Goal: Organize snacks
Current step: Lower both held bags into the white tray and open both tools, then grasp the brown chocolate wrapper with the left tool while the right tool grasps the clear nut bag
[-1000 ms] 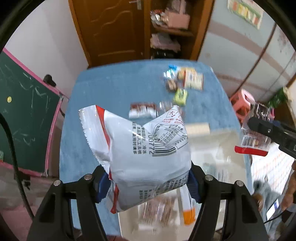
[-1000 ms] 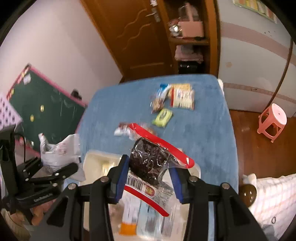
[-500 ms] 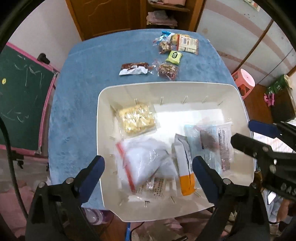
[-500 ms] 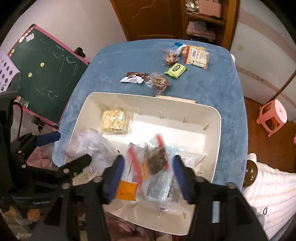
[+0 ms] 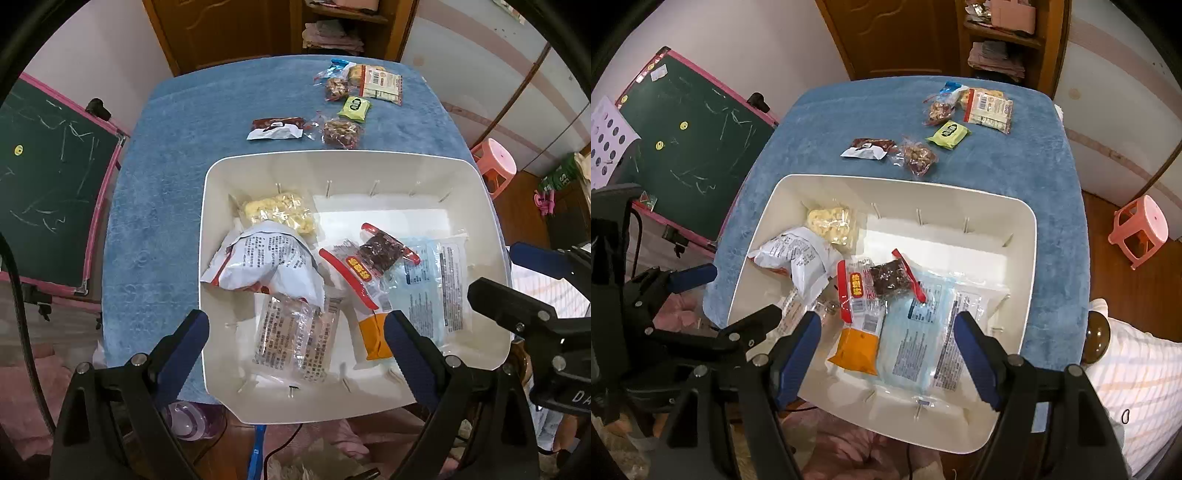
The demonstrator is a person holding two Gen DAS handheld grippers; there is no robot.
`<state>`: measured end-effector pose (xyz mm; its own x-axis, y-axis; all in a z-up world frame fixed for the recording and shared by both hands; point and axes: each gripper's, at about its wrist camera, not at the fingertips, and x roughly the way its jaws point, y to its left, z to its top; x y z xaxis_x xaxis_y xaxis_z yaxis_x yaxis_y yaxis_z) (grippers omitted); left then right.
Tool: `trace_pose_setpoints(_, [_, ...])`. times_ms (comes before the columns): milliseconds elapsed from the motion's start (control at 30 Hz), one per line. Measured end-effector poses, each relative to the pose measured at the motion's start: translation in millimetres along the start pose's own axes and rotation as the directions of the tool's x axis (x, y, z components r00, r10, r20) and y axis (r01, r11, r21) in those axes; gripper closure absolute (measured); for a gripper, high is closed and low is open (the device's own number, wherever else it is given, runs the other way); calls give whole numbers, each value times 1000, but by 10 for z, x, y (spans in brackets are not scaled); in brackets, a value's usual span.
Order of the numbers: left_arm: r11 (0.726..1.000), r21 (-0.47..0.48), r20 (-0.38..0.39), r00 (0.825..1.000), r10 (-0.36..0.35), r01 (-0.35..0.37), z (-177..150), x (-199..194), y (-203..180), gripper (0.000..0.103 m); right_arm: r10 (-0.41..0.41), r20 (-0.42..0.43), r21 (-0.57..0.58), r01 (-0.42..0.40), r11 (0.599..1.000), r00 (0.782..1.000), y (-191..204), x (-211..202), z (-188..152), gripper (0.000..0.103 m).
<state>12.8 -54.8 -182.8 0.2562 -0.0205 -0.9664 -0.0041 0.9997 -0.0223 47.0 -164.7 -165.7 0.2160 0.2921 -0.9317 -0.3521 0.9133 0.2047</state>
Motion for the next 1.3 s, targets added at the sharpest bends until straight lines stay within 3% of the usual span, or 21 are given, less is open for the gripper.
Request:
trace_pose_setpoints(567, [1000, 21, 66, 998, 21, -23, 37, -190, -4, 8, -16, -9, -6, 16, 1000, 1000, -10, -24, -19, 28])
trace_pose_setpoints(933, [997, 57, 128, 991, 46, -53, 422, -331, 117, 8, -63, 62, -52, 66, 996, 996, 90, -90, 291, 28])
trace_pose_setpoints(1300, [994, 87, 139, 989, 47, -60, 1075, -166, 357, 8, -94, 119, -75, 103, 992, 988, 75, 36, 929, 28])
